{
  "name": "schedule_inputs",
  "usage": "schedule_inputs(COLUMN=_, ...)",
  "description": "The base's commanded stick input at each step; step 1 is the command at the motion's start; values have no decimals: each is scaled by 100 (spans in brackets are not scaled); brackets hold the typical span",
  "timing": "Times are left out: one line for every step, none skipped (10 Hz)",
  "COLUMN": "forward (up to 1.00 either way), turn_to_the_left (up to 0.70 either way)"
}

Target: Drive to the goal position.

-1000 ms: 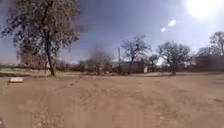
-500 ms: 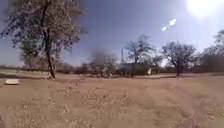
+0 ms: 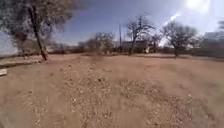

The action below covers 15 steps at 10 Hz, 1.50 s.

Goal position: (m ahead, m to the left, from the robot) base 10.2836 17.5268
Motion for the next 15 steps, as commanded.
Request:
schedule_inputs(forward=100, turn_to_the_left=0)
schedule_inputs(forward=100, turn_to_the_left=0)
schedule_inputs(forward=100, turn_to_the_left=0)
schedule_inputs(forward=100, turn_to_the_left=0)
schedule_inputs(forward=100, turn_to_the_left=0)
schedule_inputs(forward=100, turn_to_the_left=0)
schedule_inputs(forward=100, turn_to_the_left=0)
schedule_inputs(forward=100, turn_to_the_left=0)
schedule_inputs(forward=100, turn_to_the_left=0)
schedule_inputs(forward=100, turn_to_the_left=0)
schedule_inputs(forward=100, turn_to_the_left=0)
schedule_inputs(forward=100, turn_to_the_left=0)
schedule_inputs(forward=100, turn_to_the_left=0)
schedule_inputs(forward=100, turn_to_the_left=0)
schedule_inputs(forward=100, turn_to_the_left=0)
